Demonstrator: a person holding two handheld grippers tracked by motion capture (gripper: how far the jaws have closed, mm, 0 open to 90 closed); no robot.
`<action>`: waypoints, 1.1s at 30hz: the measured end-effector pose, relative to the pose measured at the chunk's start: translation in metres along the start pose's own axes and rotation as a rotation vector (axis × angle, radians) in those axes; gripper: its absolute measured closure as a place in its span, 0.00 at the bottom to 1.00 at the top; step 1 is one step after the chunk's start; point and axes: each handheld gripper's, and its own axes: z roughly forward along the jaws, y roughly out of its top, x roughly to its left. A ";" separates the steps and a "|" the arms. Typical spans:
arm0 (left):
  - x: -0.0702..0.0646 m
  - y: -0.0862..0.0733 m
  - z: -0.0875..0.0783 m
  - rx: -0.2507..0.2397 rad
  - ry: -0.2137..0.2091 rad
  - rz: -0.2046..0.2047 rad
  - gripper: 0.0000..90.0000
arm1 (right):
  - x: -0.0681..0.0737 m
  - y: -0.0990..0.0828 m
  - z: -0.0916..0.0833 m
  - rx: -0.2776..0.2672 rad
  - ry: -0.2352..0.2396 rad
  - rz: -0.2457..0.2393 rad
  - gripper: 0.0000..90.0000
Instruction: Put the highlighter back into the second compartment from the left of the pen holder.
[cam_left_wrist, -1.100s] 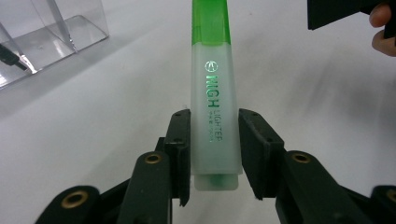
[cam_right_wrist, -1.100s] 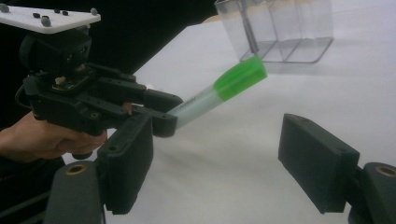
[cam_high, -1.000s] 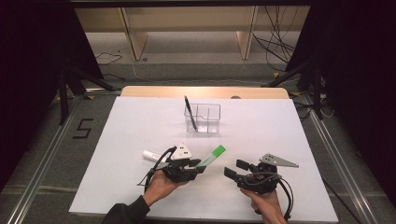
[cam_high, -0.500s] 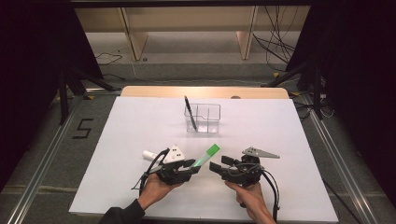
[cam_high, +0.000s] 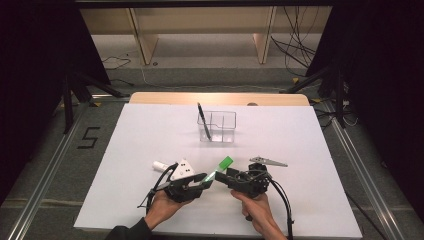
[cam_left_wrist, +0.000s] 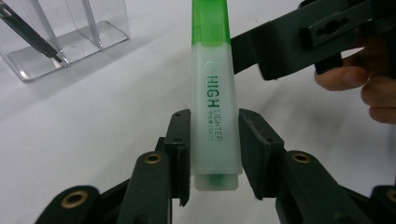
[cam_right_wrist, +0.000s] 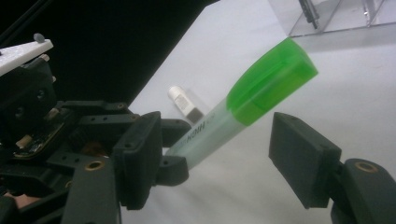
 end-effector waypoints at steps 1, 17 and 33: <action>-0.001 0.000 -0.001 -0.001 -0.002 0.003 0.73 | 0.001 0.000 0.001 0.003 0.005 0.007 0.41; -0.007 -0.002 -0.005 -0.024 -0.032 0.007 0.73 | -0.001 0.001 0.010 0.001 0.033 0.062 0.57; -0.007 -0.003 -0.005 -0.029 -0.055 0.013 0.73 | -0.002 0.002 0.009 -0.001 0.049 0.067 0.72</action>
